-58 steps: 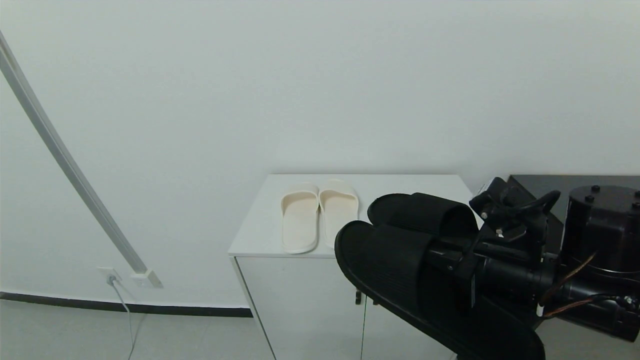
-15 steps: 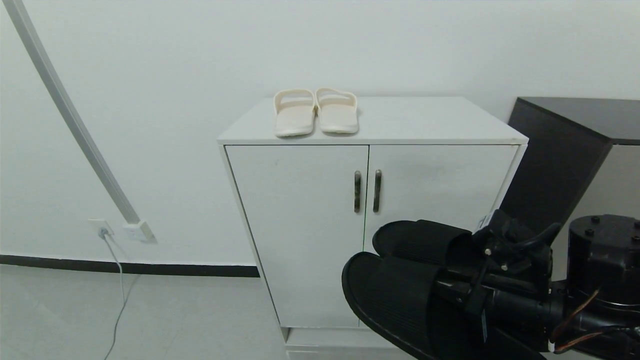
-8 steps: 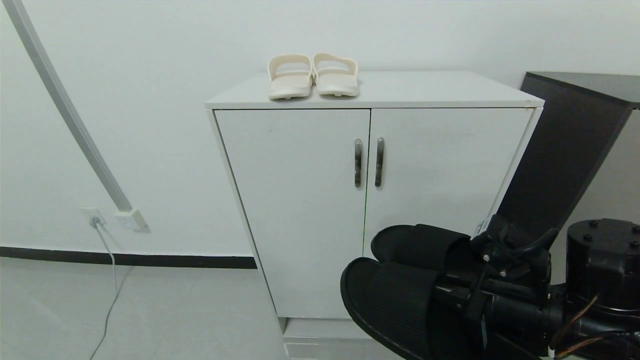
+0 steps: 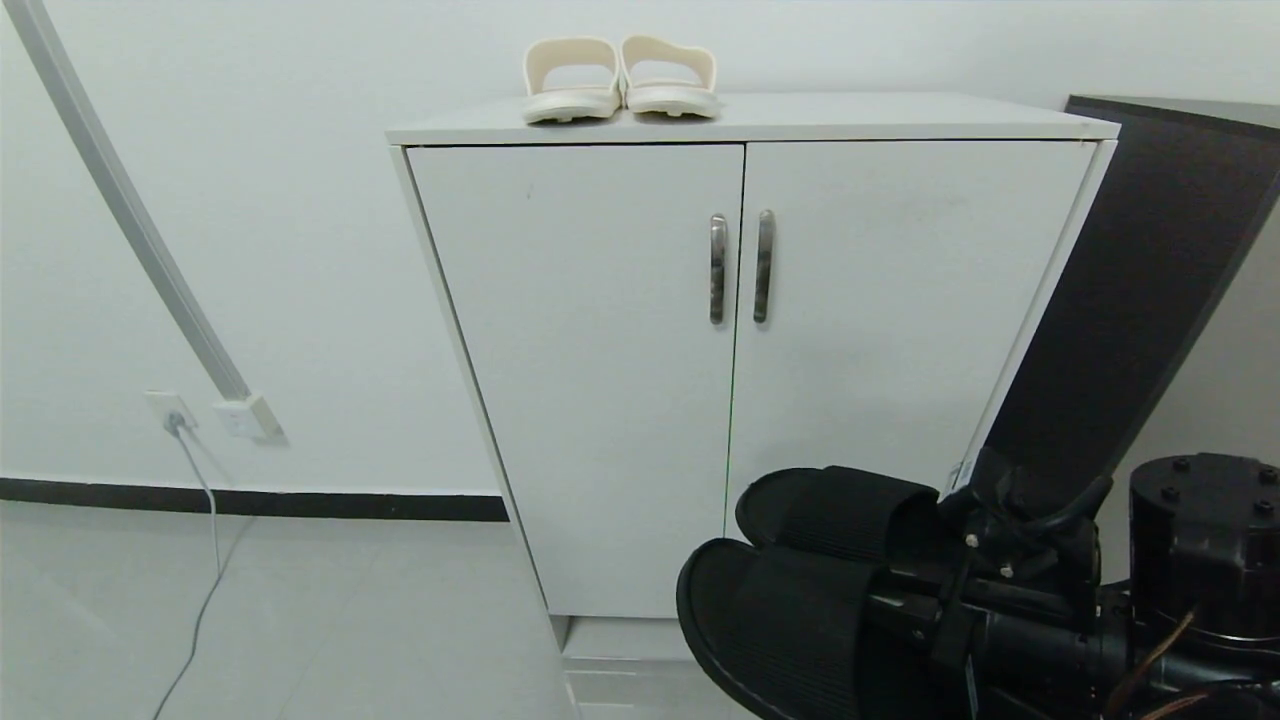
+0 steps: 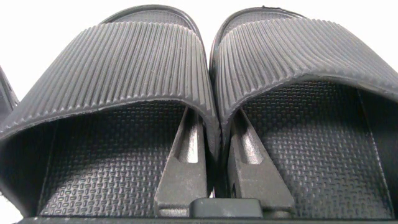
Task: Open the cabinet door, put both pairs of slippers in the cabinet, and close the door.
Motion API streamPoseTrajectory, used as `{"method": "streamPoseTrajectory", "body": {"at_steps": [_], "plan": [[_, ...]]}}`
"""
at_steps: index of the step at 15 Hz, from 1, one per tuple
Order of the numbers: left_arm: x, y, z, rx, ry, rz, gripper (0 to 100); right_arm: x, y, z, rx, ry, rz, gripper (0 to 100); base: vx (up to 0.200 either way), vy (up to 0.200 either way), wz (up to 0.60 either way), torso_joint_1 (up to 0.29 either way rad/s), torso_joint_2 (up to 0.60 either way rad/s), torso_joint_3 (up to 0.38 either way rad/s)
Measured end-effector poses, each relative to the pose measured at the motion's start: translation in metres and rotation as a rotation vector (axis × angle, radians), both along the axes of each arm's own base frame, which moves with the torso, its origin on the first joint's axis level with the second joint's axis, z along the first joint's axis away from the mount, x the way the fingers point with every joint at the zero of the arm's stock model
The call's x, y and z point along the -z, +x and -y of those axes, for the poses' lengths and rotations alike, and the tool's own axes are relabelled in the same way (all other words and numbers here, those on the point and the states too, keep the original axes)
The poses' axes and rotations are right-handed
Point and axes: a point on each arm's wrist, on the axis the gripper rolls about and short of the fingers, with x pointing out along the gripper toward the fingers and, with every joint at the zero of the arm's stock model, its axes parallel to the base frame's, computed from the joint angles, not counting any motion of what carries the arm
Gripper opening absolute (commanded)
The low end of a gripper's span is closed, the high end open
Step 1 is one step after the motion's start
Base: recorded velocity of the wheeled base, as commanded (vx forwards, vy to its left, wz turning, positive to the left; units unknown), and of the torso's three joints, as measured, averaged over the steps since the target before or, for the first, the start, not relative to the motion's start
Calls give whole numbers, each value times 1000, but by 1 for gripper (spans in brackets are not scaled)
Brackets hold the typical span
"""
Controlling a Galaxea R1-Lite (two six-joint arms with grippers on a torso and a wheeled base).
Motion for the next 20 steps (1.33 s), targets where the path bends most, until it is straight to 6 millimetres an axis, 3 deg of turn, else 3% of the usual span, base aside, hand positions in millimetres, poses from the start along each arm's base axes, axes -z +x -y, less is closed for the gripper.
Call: {"method": "streamPoseTrajectory", "body": {"at_steps": [5,6,9,11,14,16,20], "plan": [[-5,2,0,2,17,-19,100,3,-2,2,-5,-18,1,0,0,0,0,0,0,0],[-16,3,0,24,10,-15,100,4,-2,2,-9,-26,6,0,0,0,0,0,0,0],[-72,20,4,235,-12,-31,100,7,-5,1,-20,-37,2,0,0,0,0,0,0,0],[-110,45,11,483,-25,-60,100,8,-5,1,-22,-39,-2,0,0,0,0,0,0,0],[-149,91,29,796,-29,-60,100,8,-5,0,-23,-36,-7,0,0,0,0,0,0,0],[-166,124,48,875,-29,-60,100,8,-4,0,-23,-35,-8,0,0,0,0,0,0,0],[-193,185,110,989,-100,-39,100,9,-4,-1,-23,-36,-10,0,0,0,0,0,0,0]]}}
